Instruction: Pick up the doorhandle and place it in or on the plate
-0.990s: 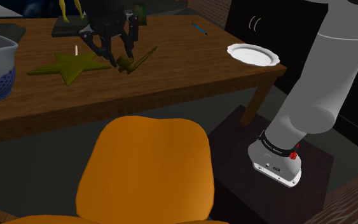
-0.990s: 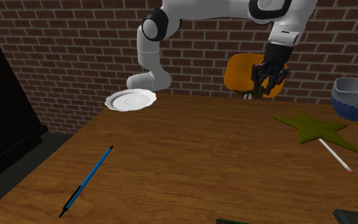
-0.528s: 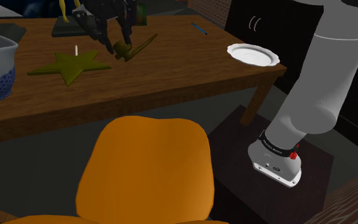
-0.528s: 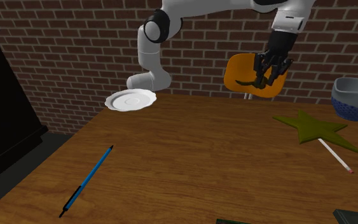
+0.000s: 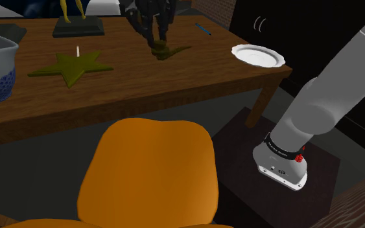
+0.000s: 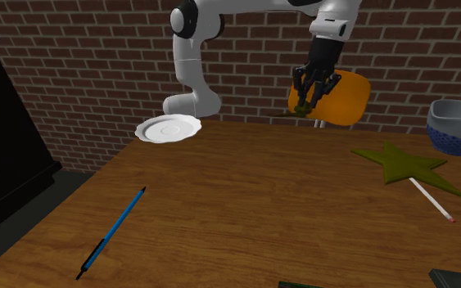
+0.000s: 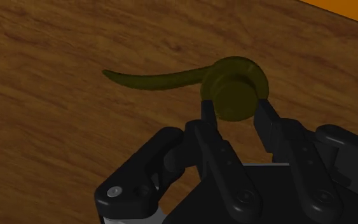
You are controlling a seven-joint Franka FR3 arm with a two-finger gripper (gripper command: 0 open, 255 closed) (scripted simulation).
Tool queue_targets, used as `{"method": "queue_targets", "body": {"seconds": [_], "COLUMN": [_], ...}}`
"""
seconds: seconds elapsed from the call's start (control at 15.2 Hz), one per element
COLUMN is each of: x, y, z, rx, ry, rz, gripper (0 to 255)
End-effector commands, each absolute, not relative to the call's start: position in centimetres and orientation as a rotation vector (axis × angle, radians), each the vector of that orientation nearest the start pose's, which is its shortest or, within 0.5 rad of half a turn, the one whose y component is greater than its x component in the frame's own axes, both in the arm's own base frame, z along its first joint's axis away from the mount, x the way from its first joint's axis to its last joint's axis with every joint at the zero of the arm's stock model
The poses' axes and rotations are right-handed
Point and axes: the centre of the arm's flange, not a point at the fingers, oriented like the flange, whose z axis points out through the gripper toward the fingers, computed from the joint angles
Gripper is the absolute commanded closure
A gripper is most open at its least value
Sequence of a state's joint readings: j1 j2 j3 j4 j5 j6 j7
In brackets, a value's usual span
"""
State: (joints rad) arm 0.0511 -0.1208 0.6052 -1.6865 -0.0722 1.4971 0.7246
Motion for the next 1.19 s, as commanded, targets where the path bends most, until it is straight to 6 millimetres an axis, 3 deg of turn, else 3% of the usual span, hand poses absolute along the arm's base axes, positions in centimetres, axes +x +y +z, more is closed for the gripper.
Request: {"method": "queue_targets", "body": {"seconds": [0.0, 1.12], "x": [39.2, 31.4], "y": [29.8, 8.7], "z": [61.8, 61.9], "rx": [-3.303, -3.303], "ry": [0.125, 0.125], "rz": [-0.033, -0.032], "gripper": [255, 255]}}
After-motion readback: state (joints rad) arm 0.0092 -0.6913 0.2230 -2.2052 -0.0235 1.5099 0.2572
